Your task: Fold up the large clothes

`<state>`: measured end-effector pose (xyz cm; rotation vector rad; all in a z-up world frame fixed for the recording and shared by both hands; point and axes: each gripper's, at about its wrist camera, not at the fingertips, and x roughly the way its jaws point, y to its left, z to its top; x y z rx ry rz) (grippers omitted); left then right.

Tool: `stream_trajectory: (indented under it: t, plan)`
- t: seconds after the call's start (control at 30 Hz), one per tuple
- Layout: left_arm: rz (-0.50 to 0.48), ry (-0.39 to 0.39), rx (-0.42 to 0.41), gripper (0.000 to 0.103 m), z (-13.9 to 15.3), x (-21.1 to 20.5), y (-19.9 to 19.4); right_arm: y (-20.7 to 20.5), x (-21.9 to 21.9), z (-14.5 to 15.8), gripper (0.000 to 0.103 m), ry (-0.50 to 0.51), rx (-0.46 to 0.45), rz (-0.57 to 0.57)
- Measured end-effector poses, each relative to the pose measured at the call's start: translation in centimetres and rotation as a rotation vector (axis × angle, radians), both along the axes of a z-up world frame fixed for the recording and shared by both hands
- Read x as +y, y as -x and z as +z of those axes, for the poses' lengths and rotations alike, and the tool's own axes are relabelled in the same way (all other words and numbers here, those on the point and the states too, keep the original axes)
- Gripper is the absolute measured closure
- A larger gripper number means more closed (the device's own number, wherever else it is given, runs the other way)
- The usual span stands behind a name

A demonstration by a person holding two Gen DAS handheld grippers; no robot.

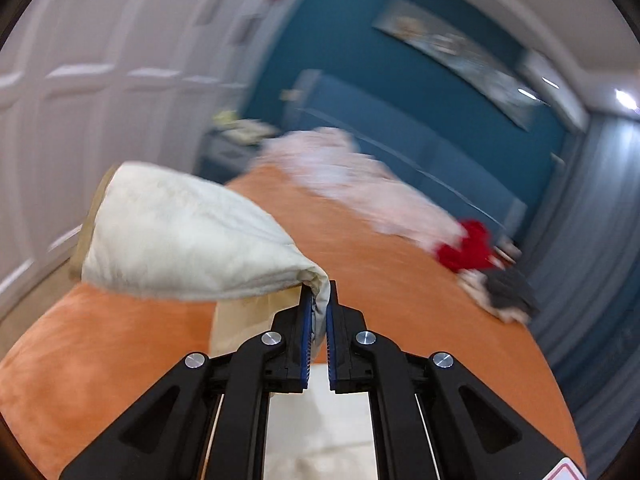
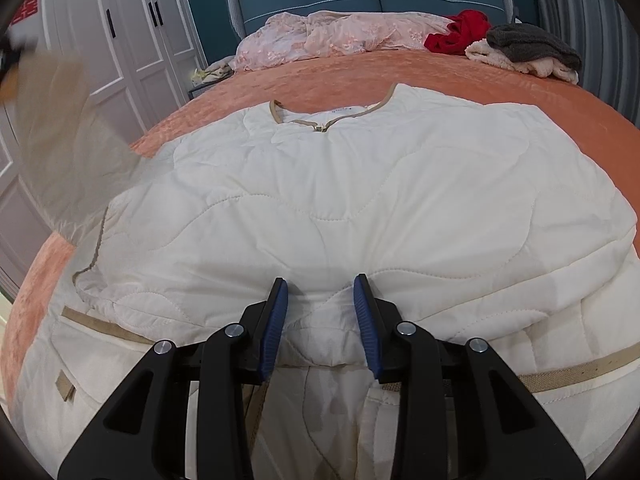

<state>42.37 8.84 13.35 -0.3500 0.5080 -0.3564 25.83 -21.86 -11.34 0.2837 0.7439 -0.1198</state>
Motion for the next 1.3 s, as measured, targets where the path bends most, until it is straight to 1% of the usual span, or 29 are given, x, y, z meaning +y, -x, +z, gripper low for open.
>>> stream_trajectory:
  t: [0.03, 0.07, 0.1, 0.13, 0.17, 0.2, 0.23, 0.27, 0.3, 0.33, 0.4, 0.47, 0.53, 0.63, 0.7, 0.73, 0.8, 0.87, 0.93, 1.07, 1.13, 1.17, 1.2, 1.3]
  plan:
    - [-0.057, -0.001, -0.008, 0.099, 0.8, -3.0, 1.0, 0.2, 0.0, 0.1, 0.067, -0.004, -0.008, -0.002]
    - [-0.117, 0.005, 0.001, 0.099, 1.1, -5.9, 1.9, 0.5, -0.1, 0.5, 0.060, -0.008, -0.023, -0.010]
    - [-0.155, 0.009, 0.014, 0.099, 1.2, -7.8, 2.3, 0.9, -0.3, 0.9, 0.055, -0.006, -0.041, -0.025]
    - [-0.204, 0.007, 0.040, 0.098, 0.8, -10.8, 3.1, 1.6, -0.5, 1.4, 0.044, -0.004, -0.066, -0.045]
    - [-0.237, -0.009, 0.063, 0.097, 0.2, -13.4, 3.7, 2.2, -0.7, 1.9, 0.038, -0.005, -0.085, -0.059]
    - [-0.258, -0.030, 0.097, 0.095, -0.9, -16.0, 4.3, 3.1, -1.0, 2.4, 0.035, -0.010, -0.112, -0.083]
    - [-0.269, -0.036, 0.126, 0.090, -1.8, -17.6, 4.6, 4.5, -1.5, 2.9, 0.029, -0.029, -0.140, -0.114]
    - [-0.299, -0.038, 0.178, 0.083, -3.4, -19.7, 5.0, 5.3, -1.9, 3.0, 0.026, -0.051, -0.151, -0.129]
    - [-0.321, -0.039, 0.215, 0.066, -4.6, -20.9, 5.3, 6.4, -2.7, 3.1, 0.026, -0.096, -0.157, -0.149]
    - [-0.332, -0.042, 0.268, 0.054, -6.5, -22.2, 5.6, 7.0, -3.2, 3.2, 0.026, -0.123, -0.157, -0.158]
    - [-0.330, -0.029, 0.328, 0.053, -9.1, -23.4, 6.2, 8.4, -4.6, 3.5, 0.026, -0.161, -0.155, -0.183]
    - [-0.334, 0.016, 0.397, 0.053, -11.8, -22.5, 6.4, 9.1, -5.5, 3.8, 0.026, -0.162, -0.151, -0.188]
    - [-0.308, 0.067, 0.439, 0.053, -13.4, -20.7, 6.6, 9.3, -6.3, 4.6, 0.026, -0.143, -0.147, -0.192]
    - [-0.221, 0.123, 0.471, 0.053, -15.4, -16.0, 6.1, 8.3, -8.0, 5.8, 0.026, -0.153, -0.154, -0.180]
    - [-0.141, 0.163, 0.507, 0.053, -16.8, -12.2, 5.3, 6.7, -9.2, 6.5, 0.025, -0.169, -0.152, -0.181]
    - [-0.111, 0.185, 0.523, 0.053, -17.0, -10.8, 4.9, 6.1, -9.8, 6.6, 0.022, -0.181, -0.144, -0.181]
    - [-0.027, 0.260, 0.569, 0.053, -18.4, -7.4, 4.1, 4.2, -11.4, 6.6, 0.022, -0.224, -0.127, -0.202]
    - [0.021, 0.315, 0.598, 0.053, -19.6, -5.1, 4.1, 3.0, -12.7, 6.2, 0.022, -0.274, -0.128, -0.215]
    - [0.066, 0.362, 0.617, 0.053, -20.4, -3.2, 4.0, 1.1, -14.1, 5.2, 0.022, -0.336, -0.089, -0.241]
    - [0.103, 0.451, 0.668, 0.053, -22.1, -1.3, 3.6, -1.1, -16.0, 2.9, 0.021, -0.482, -0.060, -0.299]
    - [0.113, 0.494, 0.699, 0.053, -23.1, -0.7, 3.8, -1.6, -16.4, 2.3, 0.020, -0.527, -0.071, -0.321]
    - [0.115, 0.508, 0.710, 0.053, -23.2, -0.5, 3.9, -2.0, -16.5, 2.2, 0.021, -0.534, -0.080, -0.329]
    - [0.125, 0.523, 0.722, 0.053, -23.5, -0.3, 3.7, -2.4, -16.5, 2.3, 0.021, -0.540, -0.089, -0.328]
    - [0.169, 0.506, 0.708, 0.053, -23.5, -0.1, 3.1, -4.0, -16.6, 2.6, 0.040, -0.546, -0.090, -0.324]
